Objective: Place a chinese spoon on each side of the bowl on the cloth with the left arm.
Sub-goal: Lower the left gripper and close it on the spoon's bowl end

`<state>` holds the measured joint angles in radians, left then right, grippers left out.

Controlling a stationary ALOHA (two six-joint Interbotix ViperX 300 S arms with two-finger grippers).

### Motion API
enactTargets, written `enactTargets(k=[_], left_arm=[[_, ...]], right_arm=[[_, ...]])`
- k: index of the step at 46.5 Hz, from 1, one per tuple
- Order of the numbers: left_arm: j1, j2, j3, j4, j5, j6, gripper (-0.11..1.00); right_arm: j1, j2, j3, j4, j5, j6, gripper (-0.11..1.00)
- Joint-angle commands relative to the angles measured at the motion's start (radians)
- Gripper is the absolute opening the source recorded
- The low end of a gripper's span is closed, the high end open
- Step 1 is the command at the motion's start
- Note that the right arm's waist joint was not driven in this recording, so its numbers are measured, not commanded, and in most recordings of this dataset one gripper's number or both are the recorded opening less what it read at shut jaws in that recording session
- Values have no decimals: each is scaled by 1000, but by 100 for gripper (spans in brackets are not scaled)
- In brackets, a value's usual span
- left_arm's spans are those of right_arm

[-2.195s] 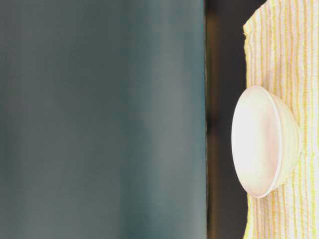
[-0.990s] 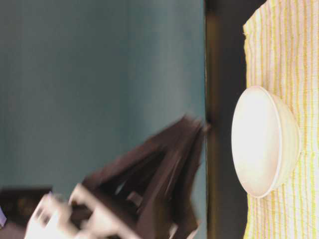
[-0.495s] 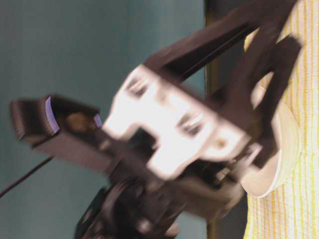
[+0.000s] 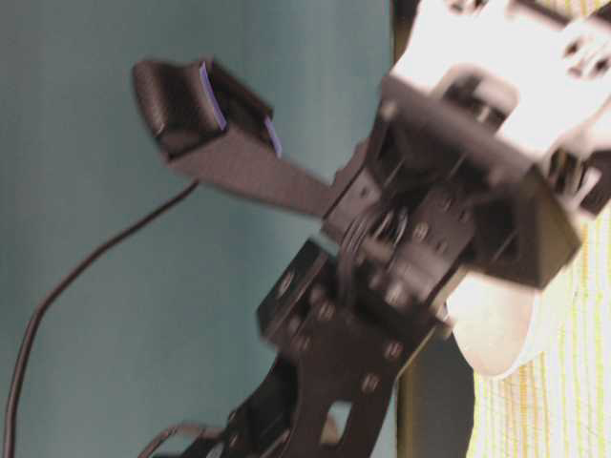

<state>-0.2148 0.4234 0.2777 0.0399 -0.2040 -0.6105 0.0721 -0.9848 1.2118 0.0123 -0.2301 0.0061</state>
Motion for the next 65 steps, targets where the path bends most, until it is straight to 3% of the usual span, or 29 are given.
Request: enactTargets(k=[1, 10, 45, 51, 61, 65], left_arm=[[9, 23, -43, 3, 3, 11, 80], [37, 55, -69, 5, 54, 44, 80], [18, 97, -97, 5, 69, 52, 76], [15, 87, -97, 5, 67, 57, 61], [9, 67, -98, 3, 74, 57, 9], [8, 60, -103, 5, 87, 52, 6]], right_arm=[[0, 5, -3, 2, -5, -2, 1], [0, 5, 6, 2, -5, 0, 1], [0, 5, 18, 2, -9, 0, 1], [2, 5, 20, 2, -9, 0, 1], [0, 5, 20, 2, -6, 0, 1], [0, 5, 23, 2, -5, 0, 1]])
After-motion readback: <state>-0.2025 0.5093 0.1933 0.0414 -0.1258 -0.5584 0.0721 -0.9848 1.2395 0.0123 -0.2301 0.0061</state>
